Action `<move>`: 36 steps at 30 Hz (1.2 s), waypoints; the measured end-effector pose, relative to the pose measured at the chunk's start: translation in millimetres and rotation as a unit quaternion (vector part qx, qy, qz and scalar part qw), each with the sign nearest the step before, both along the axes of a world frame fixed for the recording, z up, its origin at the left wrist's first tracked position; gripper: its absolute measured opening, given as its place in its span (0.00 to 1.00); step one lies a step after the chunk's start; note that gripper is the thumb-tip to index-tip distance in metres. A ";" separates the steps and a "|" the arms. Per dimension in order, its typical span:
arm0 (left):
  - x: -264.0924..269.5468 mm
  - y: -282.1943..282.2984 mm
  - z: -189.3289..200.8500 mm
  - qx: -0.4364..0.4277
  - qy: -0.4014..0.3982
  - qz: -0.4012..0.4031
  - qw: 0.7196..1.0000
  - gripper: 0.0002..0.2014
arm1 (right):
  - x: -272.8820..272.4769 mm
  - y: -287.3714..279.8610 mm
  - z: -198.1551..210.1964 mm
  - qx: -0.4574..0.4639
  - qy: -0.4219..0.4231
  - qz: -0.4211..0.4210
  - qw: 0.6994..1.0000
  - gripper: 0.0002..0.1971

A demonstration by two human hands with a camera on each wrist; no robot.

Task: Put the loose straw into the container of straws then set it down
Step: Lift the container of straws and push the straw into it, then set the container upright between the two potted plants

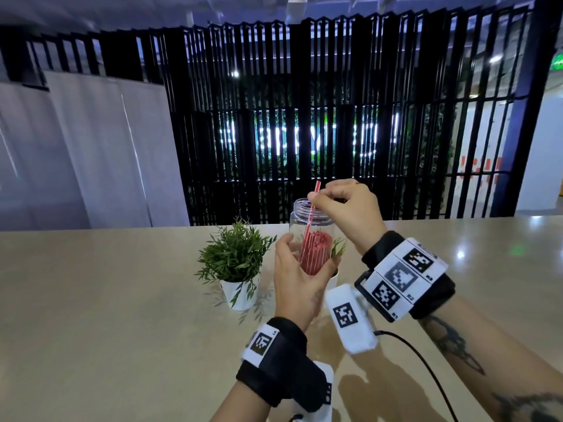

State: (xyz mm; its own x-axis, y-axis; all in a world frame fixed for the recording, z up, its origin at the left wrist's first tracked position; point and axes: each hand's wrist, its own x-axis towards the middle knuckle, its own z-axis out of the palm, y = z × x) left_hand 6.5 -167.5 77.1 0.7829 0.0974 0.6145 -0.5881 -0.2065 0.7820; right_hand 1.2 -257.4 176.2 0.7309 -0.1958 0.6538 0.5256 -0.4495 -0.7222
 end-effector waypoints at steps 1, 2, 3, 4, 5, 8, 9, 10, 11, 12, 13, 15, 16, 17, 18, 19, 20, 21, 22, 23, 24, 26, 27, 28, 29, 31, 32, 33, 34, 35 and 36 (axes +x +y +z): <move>-0.5 0.8 -0.3 0.001 0.000 0.001 1.000 0.39 | -2.3 -0.6 1.9 0.007 -0.013 0.000 1.000 0.08; -0.9 1.7 -0.8 0.002 0.001 0.000 1.000 0.39 | -4.5 -1.4 4.4 0.016 -0.027 0.000 1.000 0.09; -1.4 2.3 -1.3 0.003 0.000 0.000 1.000 0.40 | -6.8 -2.0 6.9 0.022 -0.042 -0.002 0.999 0.10; -1.9 2.9 -1.6 0.004 0.001 -0.001 1.000 0.40 | -8.5 -2.9 9.6 0.025 -0.056 -0.007 0.998 0.11; -2.3 3.5 -1.9 0.003 0.003 -0.001 1.000 0.39 | -9.5 -3.9 11.7 0.027 -0.066 -0.012 0.997 0.12; -4.4 6.0 -2.3 0.003 0.014 -0.018 1.000 0.38 | -15.0 -8.1 12.6 0.015 -0.076 -0.005 0.997 0.16; -5.1 7.6 -2.9 0.004 0.017 -0.031 0.999 0.39 | -17.6 -9.8 8.8 0.000 -0.074 0.002 0.997 0.15; -6.2 9.7 -3.2 0.006 0.018 -0.044 0.999 0.42 | -19.6 -11.5 1.9 -0.013 -0.068 0.009 0.998 0.14; -6.9 12.2 -3.3 0.007 0.021 -0.057 0.998 0.44 | -21.3 -13.7 -7.9 -0.020 -0.058 0.014 0.998 0.11; -7.3 14.9 -3.2 0.006 0.024 -0.069 0.997 0.45 | -22.2 -16.5 -19.7 -0.022 -0.041 0.021 0.999 0.08; -6.7 17.4 -3.2 0.005 0.026 -0.079 0.996 0.45 | -22.7 -19.2 -33.3 -0.019 -0.014 0.033 0.999 0.06; -4.9 21.0 -2.9 0.001 0.033 -0.100 0.994 0.43 | -22.0 -23.1 -59.9 -0.014 0.048 0.064 0.997 0.07; -3.8 21.9 -2.8 -0.002 0.037 -0.109 0.993 0.41 | -21.8 -23.7 -70.3 -0.018 0.072 0.077 0.994 0.10; -3.3 22.5 -2.4 -0.004 0.040 -0.120 0.992 0.40 | -22.0 -23.7 -78.1 -0.024 0.090 0.088 0.992 0.12; -3.3 22.7 -1.6 -0.007 0.043 -0.131 0.990 0.39 | -22.0 -23.4 -83.8 -0.027 0.106 0.098 0.989 0.15; -3.6 22.9 -0.6 -0.007 0.046 -0.142 0.989 0.37 | -22.3 -22.7 -87.3 -0.023 0.120 0.114 0.986 0.17; -4.4 23.2 0.3 -0.006 0.048 -0.154 0.987 0.36 | -22.9 -21.5 -89.4 -0.014 0.134 0.136 0.982 0.18; -4.9 23.4 1.2 -0.005 0.049 -0.167 0.985 0.33 | -24.0 -20.4 -90.7 -0.003 0.147 0.160 0.976 0.19; -6.3 23.6 2.4 -0.009 0.051 -0.180 0.982 0.30 | -26.0 -18.8 -91.7 0.008 0.155 0.185 0.970 0.20; -7.6 23.7 3.6 -0.016 0.055 -0.191 0.980 0.26 | -27.7 -16.8 -93.4 0.013 0.159 0.202 0.966 0.22; -8.9 23.3 4.0 -0.025 0.061 -0.202 0.977 0.22 | -29.5 -14.5 -95.5 0.010 0.160 0.210 0.965 0.25; -10.8 22.2 2.5 -0.038 0.072 -0.215 0.973 0.19 | -32.5 -9.2 -101.1 -0.006 0.156 0.205 0.966 0.31; -11.6 22.1 0.7 -0.042 0.077 -0.220 0.971 0.19 | -34.2 -6.5 -104.2 -0.004 0.153 0.205 0.967 0.32; -11.0 22.3 -1.9 -0.045 0.082 -0.223 0.970 0.20 | -34.9 -4.5 -107.6 0.003 0.152 0.209 0.966 0.32; -10.0 23.4 -4.5 -0.043 0.089 -0.225 0.969 0.21 | -35.1 -3.4 -111.2 0.012 0.155 0.219 0.963 0.31; -8.5 28.1 -8.9 -0.041 0.103 -0.237 0.965 0.24 | -33.7 -4.9 -118.2 0.030 0.175 0.244 0.953 0.30; -6.8 31.2 -11.8 -0.039 0.112 -0.250 0.961 0.25 | -32.3 -7.1 -120.8 0.045 0.189 0.260 0.946 0.31; -4.9 34.5 -14.5 -0.029 0.120 -0.262 0.957 0.26 | -29.9 -9.4 -123.0 0.061 0.202 0.273 0.939 0.32; -2.7 38.2 -17.7 -0.014 0.126 -0.266 0.956 0.27 | -27.1 -11.2 -124.6 0.070 0.211 0.279 0.934 0.33; -0.3 42.0 -21.7 0.004 0.131 -0.262 0.956 0.27 | -23.8 -12.3 -126.5 0.071 0.215 0.276 0.934 0.33; 0.8 44.9 -25.9 0.015 0.135 -0.256 0.957 0.27 | -20.1 -12.2 -128.8 0.068 0.212 0.266 0.938 0.31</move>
State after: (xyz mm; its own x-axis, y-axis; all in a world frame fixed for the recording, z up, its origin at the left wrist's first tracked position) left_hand 7.3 -122.6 51.2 0.8539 -0.3566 0.3791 -0.3952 0.0299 0.9181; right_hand -18.9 -269.6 47.3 0.9373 0.2096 0.2783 0.3026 -0.0941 -0.9485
